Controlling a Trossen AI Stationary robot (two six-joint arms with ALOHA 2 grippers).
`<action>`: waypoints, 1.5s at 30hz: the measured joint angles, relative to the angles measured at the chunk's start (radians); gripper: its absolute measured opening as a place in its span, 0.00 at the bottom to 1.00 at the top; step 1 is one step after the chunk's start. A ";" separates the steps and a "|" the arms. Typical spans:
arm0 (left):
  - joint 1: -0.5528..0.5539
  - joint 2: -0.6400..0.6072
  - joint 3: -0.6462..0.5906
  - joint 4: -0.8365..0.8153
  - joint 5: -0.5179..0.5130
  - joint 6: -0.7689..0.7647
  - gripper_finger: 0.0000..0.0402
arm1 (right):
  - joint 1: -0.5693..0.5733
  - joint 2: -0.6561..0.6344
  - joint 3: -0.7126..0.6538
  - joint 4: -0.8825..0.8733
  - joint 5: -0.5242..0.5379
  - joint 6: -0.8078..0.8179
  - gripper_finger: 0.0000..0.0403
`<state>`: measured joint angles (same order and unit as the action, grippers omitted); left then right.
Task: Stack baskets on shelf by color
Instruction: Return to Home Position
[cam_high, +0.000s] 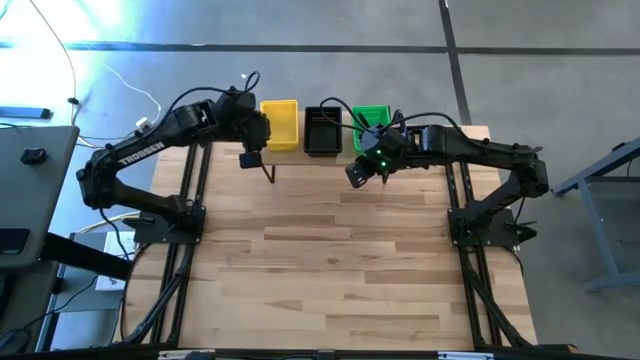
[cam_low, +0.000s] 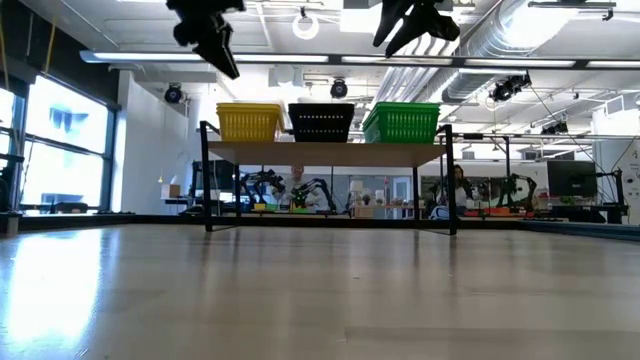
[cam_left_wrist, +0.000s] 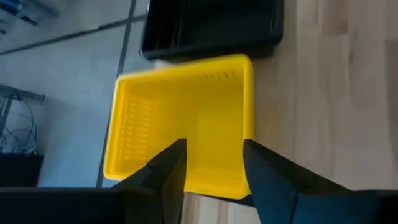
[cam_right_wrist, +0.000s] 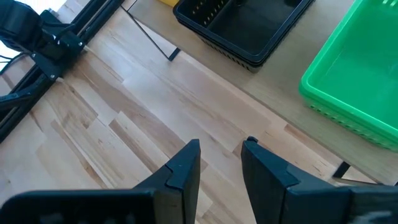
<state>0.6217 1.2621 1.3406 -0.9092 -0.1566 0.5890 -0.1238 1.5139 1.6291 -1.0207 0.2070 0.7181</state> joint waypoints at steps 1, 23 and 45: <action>-0.008 0.000 0.017 -0.008 0.000 -0.003 0.37 | 0.000 0.000 0.000 0.000 0.000 0.000 0.26; -0.248 -0.550 -0.462 0.313 0.206 -0.593 0.32 | -0.050 -0.019 0.000 0.071 0.070 -0.256 0.26; -0.414 -1.204 -1.029 0.516 0.034 -0.783 0.29 | -0.127 -0.086 0.000 0.234 -0.050 -0.360 0.26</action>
<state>0.2073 0.0583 0.3112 -0.3928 -0.1227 -0.1940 -0.2508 1.4276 1.6295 -0.7864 0.1573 0.3580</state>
